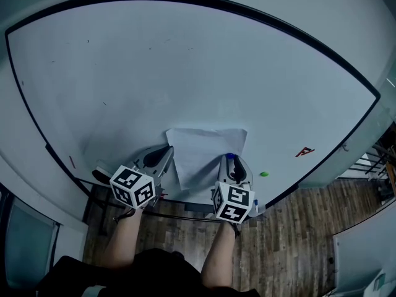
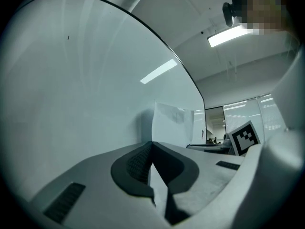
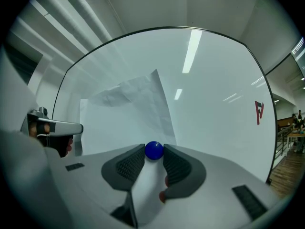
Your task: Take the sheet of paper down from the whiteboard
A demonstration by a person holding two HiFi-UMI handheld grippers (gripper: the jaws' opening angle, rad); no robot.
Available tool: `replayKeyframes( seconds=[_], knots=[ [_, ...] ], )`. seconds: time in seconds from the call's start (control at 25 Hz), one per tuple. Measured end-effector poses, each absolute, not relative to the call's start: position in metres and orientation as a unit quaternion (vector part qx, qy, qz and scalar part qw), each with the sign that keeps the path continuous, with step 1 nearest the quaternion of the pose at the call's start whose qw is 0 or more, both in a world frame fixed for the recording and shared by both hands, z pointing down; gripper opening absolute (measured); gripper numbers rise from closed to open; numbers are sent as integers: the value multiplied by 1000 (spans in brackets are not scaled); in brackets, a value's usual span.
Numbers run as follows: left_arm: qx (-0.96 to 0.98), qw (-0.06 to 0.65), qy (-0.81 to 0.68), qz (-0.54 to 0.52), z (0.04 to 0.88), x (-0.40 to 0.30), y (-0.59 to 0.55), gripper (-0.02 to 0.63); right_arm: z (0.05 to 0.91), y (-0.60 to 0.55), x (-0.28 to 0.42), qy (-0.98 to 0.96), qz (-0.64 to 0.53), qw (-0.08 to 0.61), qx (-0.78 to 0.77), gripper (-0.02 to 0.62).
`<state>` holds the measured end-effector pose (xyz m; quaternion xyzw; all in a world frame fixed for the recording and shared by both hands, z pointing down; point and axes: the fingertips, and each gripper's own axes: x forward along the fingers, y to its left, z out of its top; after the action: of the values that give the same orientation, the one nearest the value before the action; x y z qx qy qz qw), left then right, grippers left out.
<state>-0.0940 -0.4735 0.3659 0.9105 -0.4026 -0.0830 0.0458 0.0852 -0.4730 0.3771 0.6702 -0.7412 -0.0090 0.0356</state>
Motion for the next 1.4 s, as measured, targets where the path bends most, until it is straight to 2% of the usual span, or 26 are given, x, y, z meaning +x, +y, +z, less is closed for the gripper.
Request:
replayKeyframes(
  seconds=[1.4],
  knots=[
    [891, 44, -448, -53, 372, -116, -469, 20, 377, -472, 85, -735, 3, 31, 677, 132]
  ],
)
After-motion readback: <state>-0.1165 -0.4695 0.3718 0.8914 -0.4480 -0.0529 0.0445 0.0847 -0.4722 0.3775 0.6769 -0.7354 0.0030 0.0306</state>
